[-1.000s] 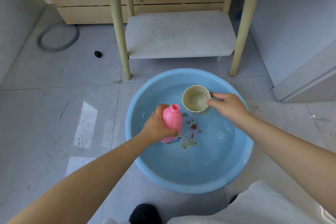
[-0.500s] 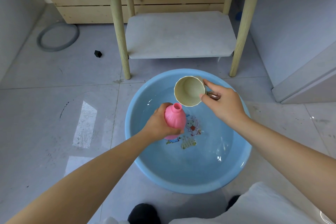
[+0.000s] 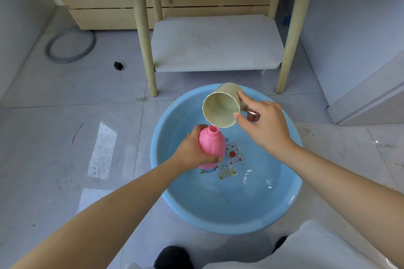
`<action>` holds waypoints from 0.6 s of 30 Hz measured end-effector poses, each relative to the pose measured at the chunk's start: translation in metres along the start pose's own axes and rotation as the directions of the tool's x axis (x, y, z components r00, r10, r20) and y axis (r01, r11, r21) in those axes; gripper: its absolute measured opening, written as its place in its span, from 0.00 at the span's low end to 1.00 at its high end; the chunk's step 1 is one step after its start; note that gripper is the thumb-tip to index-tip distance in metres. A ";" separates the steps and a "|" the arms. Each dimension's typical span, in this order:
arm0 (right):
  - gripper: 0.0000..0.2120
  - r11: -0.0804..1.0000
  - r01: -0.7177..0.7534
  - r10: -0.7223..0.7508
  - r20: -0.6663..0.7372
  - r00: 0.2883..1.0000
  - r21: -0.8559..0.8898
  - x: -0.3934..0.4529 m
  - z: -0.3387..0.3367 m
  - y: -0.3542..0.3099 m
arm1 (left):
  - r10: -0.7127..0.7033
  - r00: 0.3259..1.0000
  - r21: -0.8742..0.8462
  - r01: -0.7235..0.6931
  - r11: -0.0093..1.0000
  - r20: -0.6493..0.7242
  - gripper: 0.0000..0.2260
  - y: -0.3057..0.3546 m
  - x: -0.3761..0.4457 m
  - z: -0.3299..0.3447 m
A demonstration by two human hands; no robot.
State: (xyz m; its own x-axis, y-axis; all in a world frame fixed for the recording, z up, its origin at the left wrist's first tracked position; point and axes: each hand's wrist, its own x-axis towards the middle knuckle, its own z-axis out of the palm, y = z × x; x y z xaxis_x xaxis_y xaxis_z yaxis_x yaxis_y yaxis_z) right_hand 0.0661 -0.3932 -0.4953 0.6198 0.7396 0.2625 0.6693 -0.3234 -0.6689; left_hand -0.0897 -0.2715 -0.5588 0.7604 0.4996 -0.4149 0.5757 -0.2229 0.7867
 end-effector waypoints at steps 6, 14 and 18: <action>0.23 0.999 0.036 -0.037 -0.027 0.999 -0.036 -0.001 0.001 0.000 | 0.007 1.000 -0.009 -0.007 1.000 0.002 0.38 0.002 0.000 0.000; 0.23 0.996 0.066 -0.070 -0.060 0.996 -0.056 0.000 0.002 0.000 | 0.003 1.000 -0.010 -0.003 1.000 0.001 0.39 0.003 -0.002 -0.002; 0.24 0.994 0.097 -0.100 -0.072 0.992 -0.045 -0.001 0.002 0.000 | 0.000 1.000 -0.015 0.000 1.000 -0.005 0.38 0.004 -0.001 -0.003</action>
State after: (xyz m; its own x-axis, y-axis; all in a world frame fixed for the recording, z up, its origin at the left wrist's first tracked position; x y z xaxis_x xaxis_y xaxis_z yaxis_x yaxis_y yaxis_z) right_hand 0.0652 -0.3927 -0.4968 0.5778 0.7238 0.3773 0.7440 -0.2769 -0.6081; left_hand -0.0889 -0.2707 -0.5539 0.7587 0.5038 -0.4130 0.5715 -0.2104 0.7931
